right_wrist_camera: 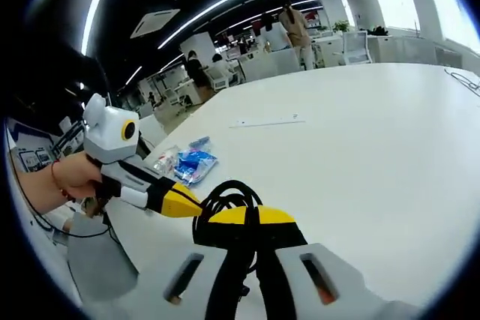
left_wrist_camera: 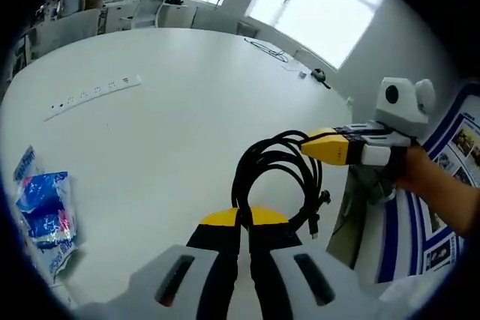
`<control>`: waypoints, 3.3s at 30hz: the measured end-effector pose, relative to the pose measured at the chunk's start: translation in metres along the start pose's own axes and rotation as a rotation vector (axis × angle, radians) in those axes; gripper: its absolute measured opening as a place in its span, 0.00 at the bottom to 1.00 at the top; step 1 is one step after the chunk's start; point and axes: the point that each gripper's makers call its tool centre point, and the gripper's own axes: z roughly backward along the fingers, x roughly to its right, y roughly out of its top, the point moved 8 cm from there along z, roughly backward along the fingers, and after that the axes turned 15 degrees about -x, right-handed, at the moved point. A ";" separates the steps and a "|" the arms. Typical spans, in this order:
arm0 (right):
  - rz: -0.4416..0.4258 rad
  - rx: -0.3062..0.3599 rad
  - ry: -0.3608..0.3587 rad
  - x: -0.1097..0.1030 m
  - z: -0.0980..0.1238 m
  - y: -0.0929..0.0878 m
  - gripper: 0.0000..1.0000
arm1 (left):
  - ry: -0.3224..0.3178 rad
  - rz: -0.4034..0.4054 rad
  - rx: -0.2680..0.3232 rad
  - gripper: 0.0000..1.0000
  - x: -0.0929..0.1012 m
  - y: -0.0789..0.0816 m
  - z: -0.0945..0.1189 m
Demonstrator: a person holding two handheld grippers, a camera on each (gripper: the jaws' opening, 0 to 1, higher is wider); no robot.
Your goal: Arrange the tabletop items into an orderly group along one side of the table until the central work area is clear of visible clutter.
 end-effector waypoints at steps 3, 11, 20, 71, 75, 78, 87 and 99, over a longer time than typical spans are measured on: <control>-0.013 -0.014 0.001 0.005 -0.006 -0.003 0.00 | -0.003 0.007 -0.017 0.00 -0.004 0.000 -0.008; -0.043 -0.052 0.000 0.027 -0.023 -0.005 0.00 | -0.016 0.043 -0.041 0.00 -0.015 0.005 -0.028; -0.056 -0.099 -0.005 0.046 -0.041 -0.011 0.00 | -0.029 0.078 -0.073 0.00 -0.026 0.007 -0.049; -0.058 -0.173 -0.130 0.080 -0.075 -0.034 0.00 | -0.027 0.123 -0.087 0.06 -0.045 0.005 -0.088; -0.061 -0.153 -0.135 0.081 -0.073 -0.030 0.01 | -0.025 0.121 -0.078 0.12 -0.046 0.007 -0.087; -0.075 -0.138 -0.136 0.082 -0.071 -0.029 0.03 | -0.031 0.114 -0.071 0.14 -0.045 0.007 -0.086; -0.080 -0.116 -0.142 0.077 -0.064 -0.027 0.14 | -0.030 0.082 -0.059 0.24 -0.040 0.009 -0.079; -0.065 -0.089 -0.147 0.065 -0.052 -0.023 0.26 | -0.019 0.050 -0.019 0.36 -0.036 0.011 -0.062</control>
